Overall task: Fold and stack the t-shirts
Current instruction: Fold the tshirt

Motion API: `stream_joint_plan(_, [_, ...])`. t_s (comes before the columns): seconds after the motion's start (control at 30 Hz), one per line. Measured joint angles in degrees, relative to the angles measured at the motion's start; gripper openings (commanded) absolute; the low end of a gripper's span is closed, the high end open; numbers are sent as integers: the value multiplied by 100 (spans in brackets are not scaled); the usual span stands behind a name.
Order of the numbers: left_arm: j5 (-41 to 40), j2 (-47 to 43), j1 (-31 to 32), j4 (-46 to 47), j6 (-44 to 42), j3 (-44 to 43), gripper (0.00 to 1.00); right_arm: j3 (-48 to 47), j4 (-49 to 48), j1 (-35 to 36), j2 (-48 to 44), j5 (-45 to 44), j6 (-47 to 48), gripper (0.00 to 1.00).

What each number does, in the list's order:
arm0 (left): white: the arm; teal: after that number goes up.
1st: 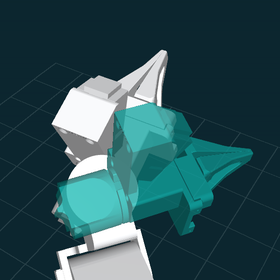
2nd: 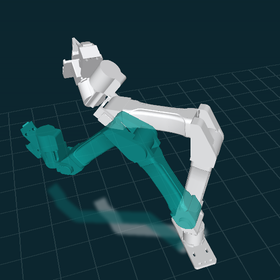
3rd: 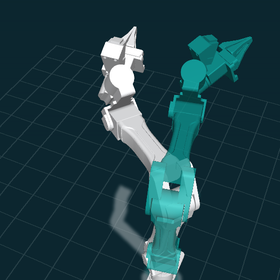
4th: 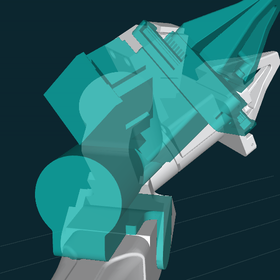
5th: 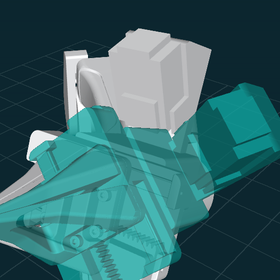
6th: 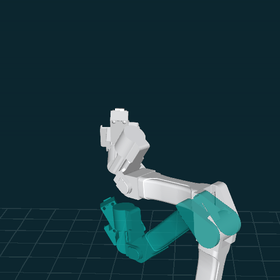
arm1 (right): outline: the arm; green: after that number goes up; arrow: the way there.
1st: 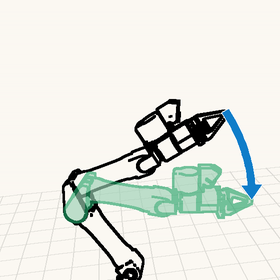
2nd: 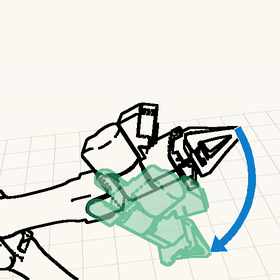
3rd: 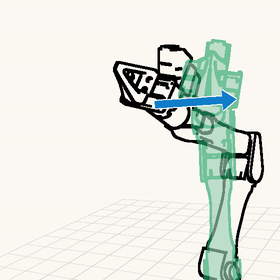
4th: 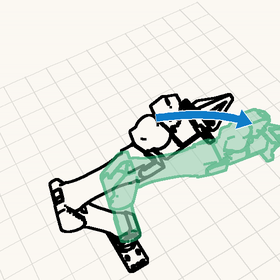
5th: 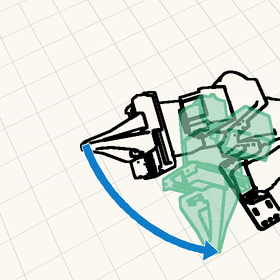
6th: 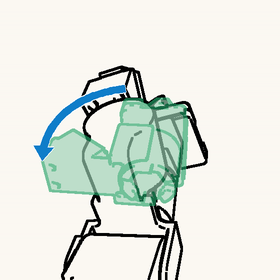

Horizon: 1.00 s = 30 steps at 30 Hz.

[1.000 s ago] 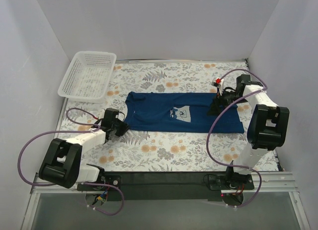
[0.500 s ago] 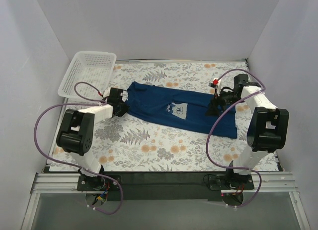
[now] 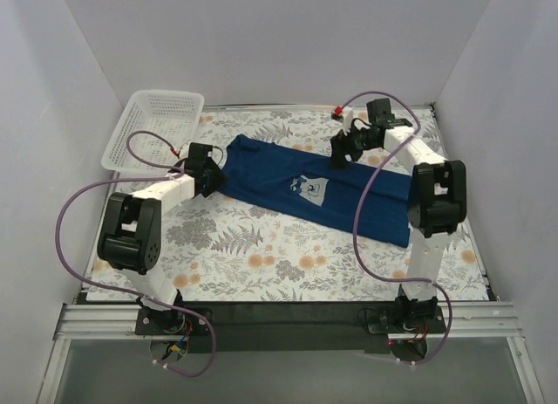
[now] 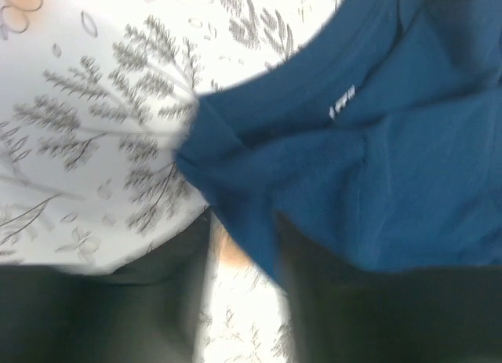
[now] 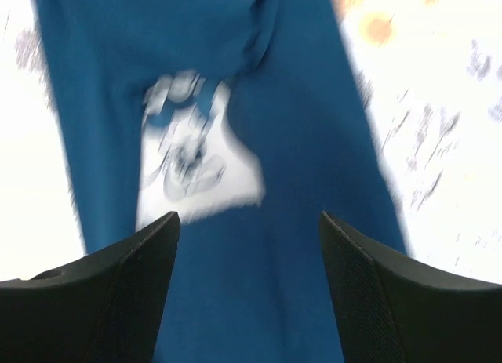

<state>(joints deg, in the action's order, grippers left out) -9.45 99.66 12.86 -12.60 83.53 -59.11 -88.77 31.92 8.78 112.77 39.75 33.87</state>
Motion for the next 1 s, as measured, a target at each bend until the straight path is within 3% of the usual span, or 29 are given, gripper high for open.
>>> stream_joint_plan(0.13, [173,-678,0,-105,-13,372,58,-1381,-289,374,1075,-109,-868,67])
stream_joint_plan(0.33, [730,-2039,-4,-46,-162,765,63,-2708,-369,892,2153,-238,-1576,70])
stream_joint_plan(0.5, [1152,-3731,-4,46,-304,1355,65,-3615,-452,1130,2824,-450,-2022,73])
stream_joint_plan(0.77, [1449,-5589,-7,-732,-236,2065,65,-3939,-651,1121,3259,-927,-2302,70])
stream_joint_plan(1.0, [1526,-6126,-7,-1220,-72,2210,65,-3928,-612,1113,3322,-973,-2354,60])
